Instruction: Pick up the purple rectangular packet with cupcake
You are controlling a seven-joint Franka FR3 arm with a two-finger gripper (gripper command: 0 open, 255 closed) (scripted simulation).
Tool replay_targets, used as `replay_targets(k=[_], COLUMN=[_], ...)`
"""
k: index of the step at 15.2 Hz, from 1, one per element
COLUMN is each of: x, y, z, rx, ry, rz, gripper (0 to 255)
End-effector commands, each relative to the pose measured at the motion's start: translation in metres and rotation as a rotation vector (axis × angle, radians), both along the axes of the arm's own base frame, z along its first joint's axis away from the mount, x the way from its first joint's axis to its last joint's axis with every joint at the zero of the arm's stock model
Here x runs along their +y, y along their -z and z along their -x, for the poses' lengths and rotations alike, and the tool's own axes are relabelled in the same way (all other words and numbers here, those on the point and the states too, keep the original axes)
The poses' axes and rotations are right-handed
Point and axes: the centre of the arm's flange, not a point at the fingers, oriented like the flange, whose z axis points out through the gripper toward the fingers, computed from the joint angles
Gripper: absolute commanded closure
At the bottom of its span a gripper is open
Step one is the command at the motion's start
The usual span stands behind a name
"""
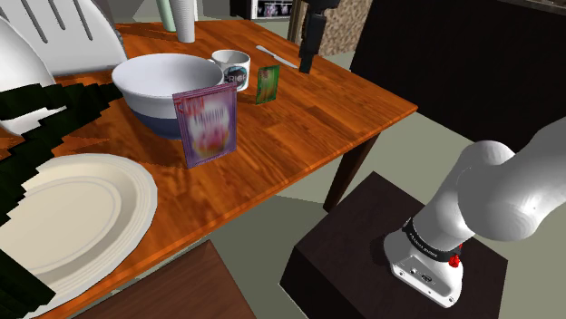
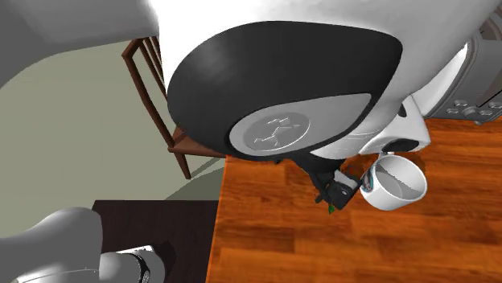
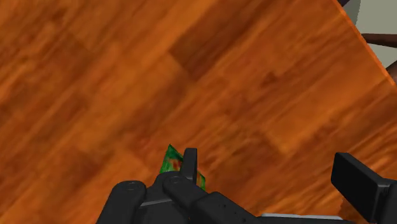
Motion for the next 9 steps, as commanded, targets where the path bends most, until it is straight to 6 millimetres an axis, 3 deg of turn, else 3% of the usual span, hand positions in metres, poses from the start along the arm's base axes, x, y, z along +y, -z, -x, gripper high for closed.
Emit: replay_targets(k=[1, 9], x=[0.027, 0.133], y=[-0.002, -0.014], z=[-0.007, -0.012], rx=[-0.002, -0.011], ry=[-0.087, -0.425], rz=[0.004, 0.021], gripper=[0, 0])
